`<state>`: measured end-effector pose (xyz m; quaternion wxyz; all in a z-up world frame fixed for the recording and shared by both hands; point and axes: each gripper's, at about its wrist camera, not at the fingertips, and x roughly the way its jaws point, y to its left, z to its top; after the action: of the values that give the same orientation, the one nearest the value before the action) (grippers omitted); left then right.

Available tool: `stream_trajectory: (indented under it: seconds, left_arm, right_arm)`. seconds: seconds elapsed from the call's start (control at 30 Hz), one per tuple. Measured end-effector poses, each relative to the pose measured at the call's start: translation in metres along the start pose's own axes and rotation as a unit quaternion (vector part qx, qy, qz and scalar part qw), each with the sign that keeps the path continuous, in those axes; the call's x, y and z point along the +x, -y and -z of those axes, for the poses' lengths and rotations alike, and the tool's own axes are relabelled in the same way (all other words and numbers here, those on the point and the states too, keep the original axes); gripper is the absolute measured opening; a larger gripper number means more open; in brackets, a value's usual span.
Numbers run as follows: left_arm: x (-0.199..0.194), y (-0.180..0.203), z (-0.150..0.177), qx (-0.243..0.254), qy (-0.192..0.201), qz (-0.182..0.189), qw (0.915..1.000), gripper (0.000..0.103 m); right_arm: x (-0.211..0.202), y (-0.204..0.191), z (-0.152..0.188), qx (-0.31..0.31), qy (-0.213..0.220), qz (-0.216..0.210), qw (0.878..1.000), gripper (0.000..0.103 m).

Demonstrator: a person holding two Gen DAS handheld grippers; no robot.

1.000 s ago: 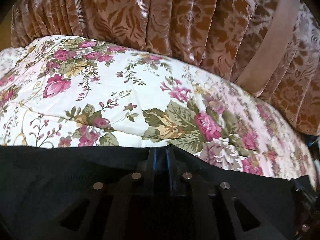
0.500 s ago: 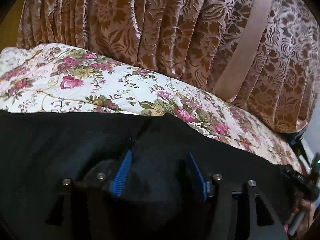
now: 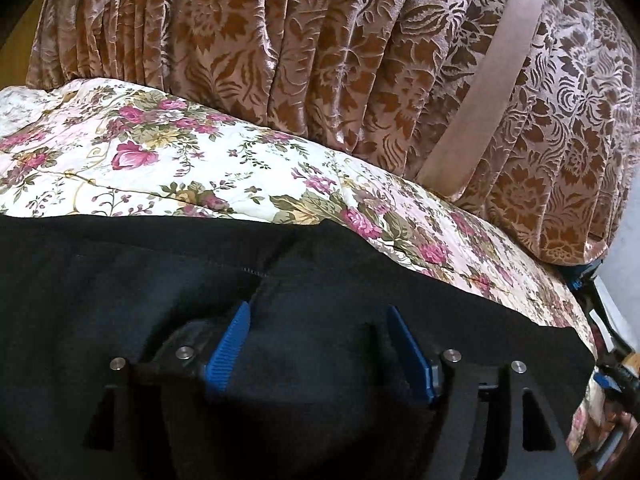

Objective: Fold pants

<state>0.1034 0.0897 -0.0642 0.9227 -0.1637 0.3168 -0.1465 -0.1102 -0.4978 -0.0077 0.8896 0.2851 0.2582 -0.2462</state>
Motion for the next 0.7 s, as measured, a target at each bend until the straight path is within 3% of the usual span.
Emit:
stream_trajectory:
  seconds: [0.23, 0.43, 0.6, 0.7]
  left_arm:
    - [0.000, 0.001, 0.001, 0.004, -0.003, -0.002, 1.0000, 0.074]
    - [0.001, 0.001, 0.001, 0.011, -0.006, -0.003, 0.9999, 0.077]
    - [0.001, 0.001, 0.001, 0.009, -0.006, 0.000, 0.9999, 0.077]
    - [0.001, 0.000, 0.001, 0.007, -0.006, 0.003, 1.0000, 0.077]
  right_arm:
    - [0.021, 0.023, 0.009, 0.080, -0.039, -0.036, 0.995, 0.056]
    - [0.042, 0.019, 0.008, 0.117, -0.035, -0.074, 0.990, 0.056]
    - [0.053, 0.020, 0.005, 0.164, -0.017, -0.064, 0.984, 0.056]
    - [0.048, 0.020, 0.005, 0.183, -0.039, -0.064, 0.980, 0.055]
